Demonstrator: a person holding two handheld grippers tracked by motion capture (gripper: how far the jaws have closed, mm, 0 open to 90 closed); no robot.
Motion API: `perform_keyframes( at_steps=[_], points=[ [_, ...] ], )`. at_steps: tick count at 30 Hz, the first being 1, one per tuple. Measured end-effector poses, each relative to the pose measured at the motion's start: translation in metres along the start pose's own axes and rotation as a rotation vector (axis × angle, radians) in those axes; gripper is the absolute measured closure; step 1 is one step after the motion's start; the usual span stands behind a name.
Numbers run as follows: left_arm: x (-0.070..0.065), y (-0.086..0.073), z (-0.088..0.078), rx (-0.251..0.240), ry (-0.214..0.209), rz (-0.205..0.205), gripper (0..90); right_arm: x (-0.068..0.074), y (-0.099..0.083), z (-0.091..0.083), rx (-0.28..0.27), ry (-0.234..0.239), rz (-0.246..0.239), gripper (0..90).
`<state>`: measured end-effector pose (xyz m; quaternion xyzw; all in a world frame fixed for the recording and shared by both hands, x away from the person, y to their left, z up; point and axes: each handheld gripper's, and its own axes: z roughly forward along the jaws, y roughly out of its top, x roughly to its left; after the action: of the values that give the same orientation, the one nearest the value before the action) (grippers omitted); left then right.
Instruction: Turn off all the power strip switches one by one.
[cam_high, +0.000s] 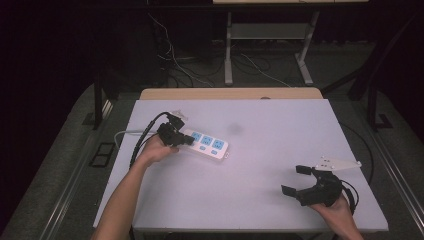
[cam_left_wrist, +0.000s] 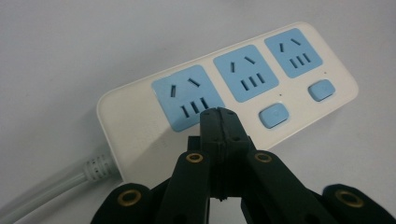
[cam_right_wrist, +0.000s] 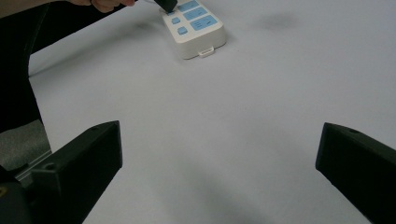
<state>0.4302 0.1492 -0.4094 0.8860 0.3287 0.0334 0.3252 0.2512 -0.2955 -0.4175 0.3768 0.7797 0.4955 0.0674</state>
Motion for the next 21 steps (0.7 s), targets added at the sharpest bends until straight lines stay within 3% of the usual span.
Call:
perform_keyframes(
  at_steps=[6,14,21],
  points=[
    [0.0,-0.003,0.0,-0.019,-0.002,-0.019,89.6,0.0006,0.0,-0.0001,0.0,0.001,0.001,0.4],
    [-0.0033,-0.0022,0.0002,-0.012,0.022,-0.004,89.7,0.0017,0.0001,-0.0005,-0.001,-0.001,-0.004,0.4],
    [-0.0019,-0.0021,0.0013,-0.007,0.014,-0.035,89.8,0.0029,0.0003,-0.0009,-0.006,0.0,-0.01,0.4]
  ],
)
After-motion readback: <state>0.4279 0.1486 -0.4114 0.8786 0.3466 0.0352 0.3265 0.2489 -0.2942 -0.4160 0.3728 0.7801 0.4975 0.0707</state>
